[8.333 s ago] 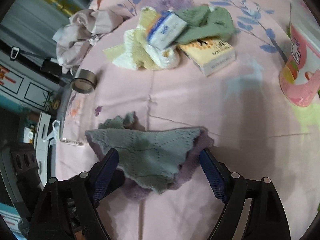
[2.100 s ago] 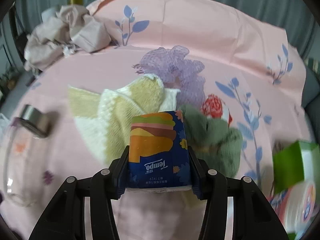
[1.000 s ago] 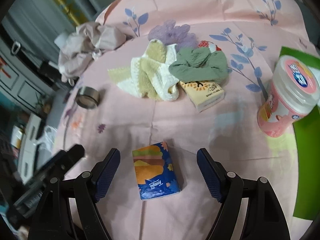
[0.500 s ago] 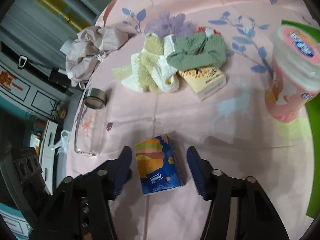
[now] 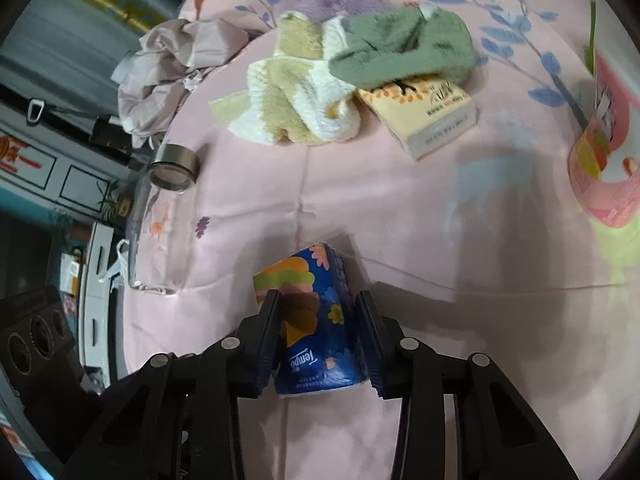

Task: Organize soft objects
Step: 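Grasp the blue tissue pack again with the right gripper, then lift the tissue pack with the right gripper and carry it over the green box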

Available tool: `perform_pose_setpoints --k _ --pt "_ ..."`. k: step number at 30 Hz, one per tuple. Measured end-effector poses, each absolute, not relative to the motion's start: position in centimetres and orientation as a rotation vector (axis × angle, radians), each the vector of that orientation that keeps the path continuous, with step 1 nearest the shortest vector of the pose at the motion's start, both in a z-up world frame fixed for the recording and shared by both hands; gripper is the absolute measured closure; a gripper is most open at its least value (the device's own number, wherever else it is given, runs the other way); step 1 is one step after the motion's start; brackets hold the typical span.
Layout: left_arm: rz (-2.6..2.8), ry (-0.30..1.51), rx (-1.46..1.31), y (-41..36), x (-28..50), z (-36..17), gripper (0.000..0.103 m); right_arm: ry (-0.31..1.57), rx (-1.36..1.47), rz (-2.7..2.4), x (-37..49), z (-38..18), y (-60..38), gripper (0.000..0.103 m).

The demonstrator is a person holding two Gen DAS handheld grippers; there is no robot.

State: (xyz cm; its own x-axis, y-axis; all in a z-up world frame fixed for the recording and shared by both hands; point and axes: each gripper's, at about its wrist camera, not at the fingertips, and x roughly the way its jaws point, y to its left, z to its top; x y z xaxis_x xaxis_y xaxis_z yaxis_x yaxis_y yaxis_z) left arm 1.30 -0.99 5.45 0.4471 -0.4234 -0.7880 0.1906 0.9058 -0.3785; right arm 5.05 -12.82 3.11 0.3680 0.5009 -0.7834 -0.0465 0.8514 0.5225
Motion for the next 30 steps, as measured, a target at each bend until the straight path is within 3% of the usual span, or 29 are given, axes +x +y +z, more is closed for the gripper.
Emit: perform_pose_setpoints --k 9,18,19,20,24,30 --pt "-0.434 0.843 -0.218 -2.3 -0.8 11.5 0.096 0.929 0.433 0.385 2.3 9.3 -14.2 0.063" --pt "-0.558 0.702 -0.110 -9.1 -1.6 16.1 0.101 0.731 0.496 0.288 -0.7 14.1 -21.0 0.063" --pt "-0.582 0.685 -0.100 -10.0 -1.6 16.5 0.103 0.723 0.509 0.267 -1.0 14.3 -22.1 0.064" --pt "-0.606 0.672 -0.068 -11.6 -1.7 16.9 0.103 0.716 0.523 0.263 -1.1 14.4 -22.8 0.073" --pt "-0.675 0.654 -0.023 -15.9 -1.8 17.4 0.103 0.657 0.633 0.249 -2.1 14.5 -26.8 0.090" --pt "-0.677 0.686 0.039 -18.2 -2.1 16.9 0.096 0.661 0.731 0.224 -2.7 12.9 -31.1 0.091"
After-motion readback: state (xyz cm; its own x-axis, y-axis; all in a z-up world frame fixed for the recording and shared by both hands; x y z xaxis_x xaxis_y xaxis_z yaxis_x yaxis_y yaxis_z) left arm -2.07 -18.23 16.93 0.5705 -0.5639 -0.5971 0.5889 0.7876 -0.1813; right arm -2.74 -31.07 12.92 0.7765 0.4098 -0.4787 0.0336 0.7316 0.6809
